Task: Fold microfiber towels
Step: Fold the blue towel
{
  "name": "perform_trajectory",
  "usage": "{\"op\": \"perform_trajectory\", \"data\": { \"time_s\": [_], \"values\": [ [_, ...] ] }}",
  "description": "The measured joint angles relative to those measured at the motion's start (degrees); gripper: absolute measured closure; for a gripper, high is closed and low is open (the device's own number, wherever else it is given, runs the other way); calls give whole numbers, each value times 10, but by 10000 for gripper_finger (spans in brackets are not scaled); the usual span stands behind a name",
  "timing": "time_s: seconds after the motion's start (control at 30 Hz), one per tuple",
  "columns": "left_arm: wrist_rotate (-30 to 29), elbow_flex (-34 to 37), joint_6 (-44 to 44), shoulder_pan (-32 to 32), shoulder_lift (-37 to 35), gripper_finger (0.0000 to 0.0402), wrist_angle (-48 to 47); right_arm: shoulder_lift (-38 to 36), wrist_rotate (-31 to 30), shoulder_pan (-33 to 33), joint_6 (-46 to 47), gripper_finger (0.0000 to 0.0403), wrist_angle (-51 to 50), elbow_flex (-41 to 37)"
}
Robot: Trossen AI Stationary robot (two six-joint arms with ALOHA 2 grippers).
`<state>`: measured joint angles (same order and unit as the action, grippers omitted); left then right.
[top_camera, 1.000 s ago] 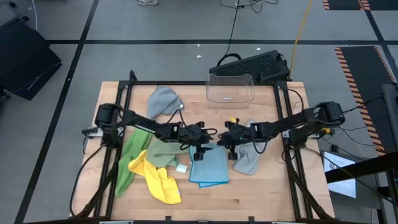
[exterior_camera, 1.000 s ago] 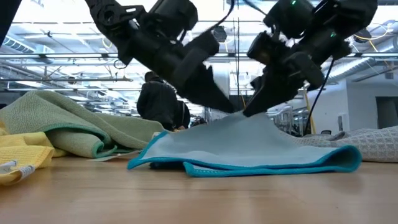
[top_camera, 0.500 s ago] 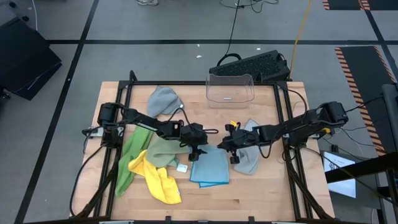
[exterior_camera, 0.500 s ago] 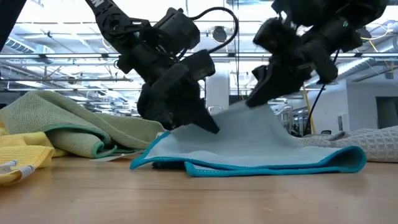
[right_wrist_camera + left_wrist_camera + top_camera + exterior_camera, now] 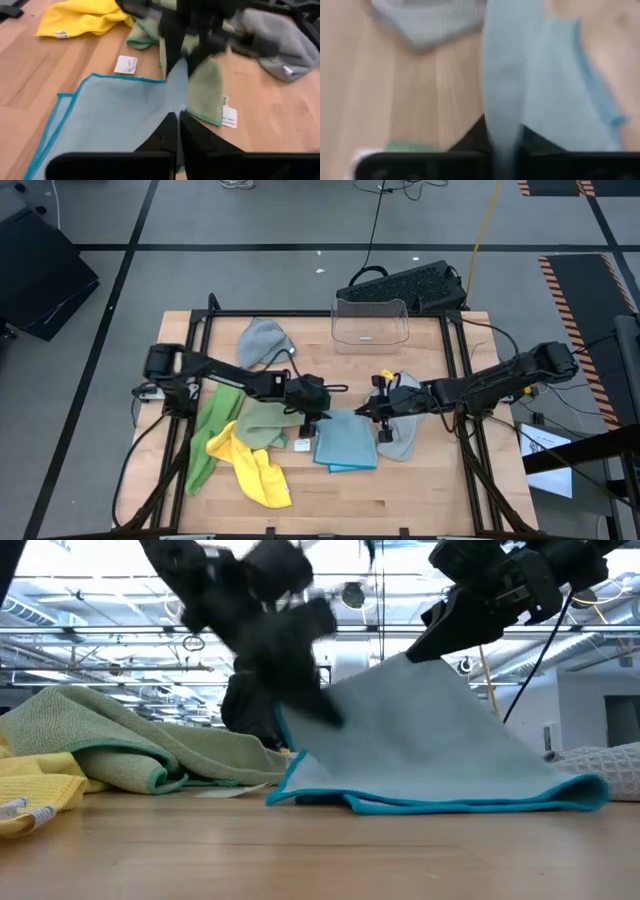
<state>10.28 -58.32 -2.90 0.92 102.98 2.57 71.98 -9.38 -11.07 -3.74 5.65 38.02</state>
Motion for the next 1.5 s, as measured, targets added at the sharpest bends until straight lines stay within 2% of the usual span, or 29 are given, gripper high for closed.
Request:
{"op": "perform_trajectory", "data": {
  "time_s": [0.07, 0.27, 0.43, 0.5, 0.63, 0.77, 0.9, 1.17, 1.27, 1.43, 1.5],
  "values": [
    [-27, 0, 6, 13, -33, 389, -22, -10, -14, -5, -1, 401, 5, 0],
    [-163, 0, -18, 61, -135, 395, -99, -49, -29, -9, -15, 400, 68, 0],
    [-245, -1, 6, 62, -199, 391, -132, -69, -29, 18, -43, 400, 152, 0],
    [-249, -1, 31, 64, -215, 395, -127, -78, -28, 21, -30, 400, 169, 0],
    [-224, -2, 63, 105, -216, 393, -119, -87, -26, -9, 64, 400, 155, 0],
    [-221, -2, 76, 158, -168, 395, -97, -62, -53, -67, 122, 400, 136, -8],
    [-175, -1, 114, 200, -106, 394, -55, -5, -54, -117, 200, 400, 138, -14],
    [-131, 0, 161, 242, -34, 396, -1, 124, 4, -170, 263, 399, 255, -14],
    [-142, 1, 154, 239, -41, 392, -8, 130, -10, -167, 247, 399, 271, -9],
    [-219, 1, 84, 218, -90, 386, -20, 65, -79, -135, 186, 399, 249, -9],
    [-257, 0, 52, 203, -117, 394, -39, 32, -89, -110, 161, 399, 242, -10]
  ]
}}
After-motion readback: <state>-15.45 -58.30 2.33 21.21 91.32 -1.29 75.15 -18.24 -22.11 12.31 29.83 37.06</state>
